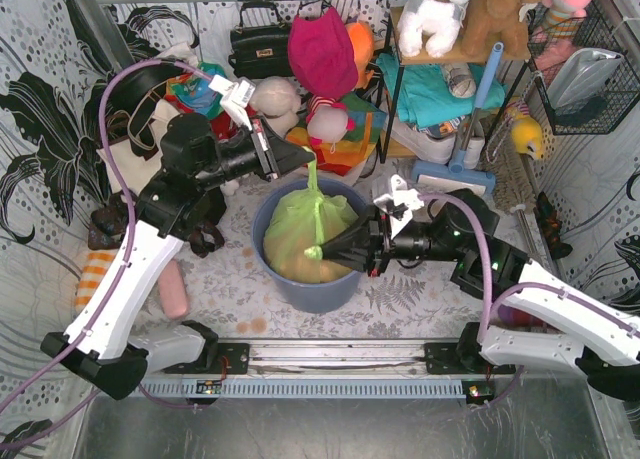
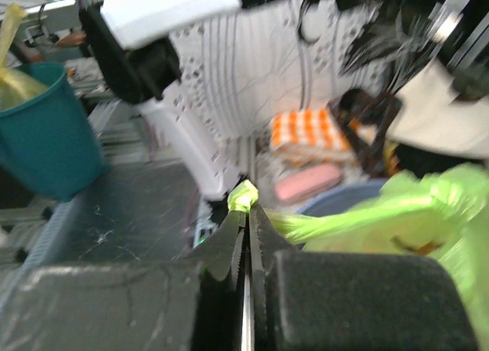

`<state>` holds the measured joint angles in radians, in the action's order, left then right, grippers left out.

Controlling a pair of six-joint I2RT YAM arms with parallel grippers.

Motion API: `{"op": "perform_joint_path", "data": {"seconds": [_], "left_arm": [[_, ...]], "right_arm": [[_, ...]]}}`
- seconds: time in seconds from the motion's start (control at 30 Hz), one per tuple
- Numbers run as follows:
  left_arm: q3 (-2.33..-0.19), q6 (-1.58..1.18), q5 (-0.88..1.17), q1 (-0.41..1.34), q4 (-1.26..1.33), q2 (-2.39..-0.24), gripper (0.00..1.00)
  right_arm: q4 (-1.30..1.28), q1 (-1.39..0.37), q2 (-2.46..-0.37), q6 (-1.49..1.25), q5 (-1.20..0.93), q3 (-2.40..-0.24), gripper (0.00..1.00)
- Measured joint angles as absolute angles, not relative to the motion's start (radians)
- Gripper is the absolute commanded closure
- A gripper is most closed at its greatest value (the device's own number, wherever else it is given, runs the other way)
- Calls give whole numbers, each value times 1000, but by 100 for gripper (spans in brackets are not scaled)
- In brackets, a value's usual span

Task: Tie the trash bag

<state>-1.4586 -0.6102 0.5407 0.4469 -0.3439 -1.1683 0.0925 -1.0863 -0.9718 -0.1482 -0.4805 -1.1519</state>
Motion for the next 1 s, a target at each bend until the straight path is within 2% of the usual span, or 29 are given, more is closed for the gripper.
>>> {"op": "perform_joint_path", "data": {"seconds": [0.27, 0.53, 1.0], "left_arm": [[-1444, -549, 490, 415, -385, -1188, 100], [-1382, -487, 443, 385, -434, -1244, 100], [-1383, -385, 336, 378, -539, -1362, 100]], "right_arm": [[68, -1086, -856, -351, -547, -901, 100], [107, -1086, -785, -482, -594, -745, 100], [170, -1160, -778, -542, -639, -684, 100]]}}
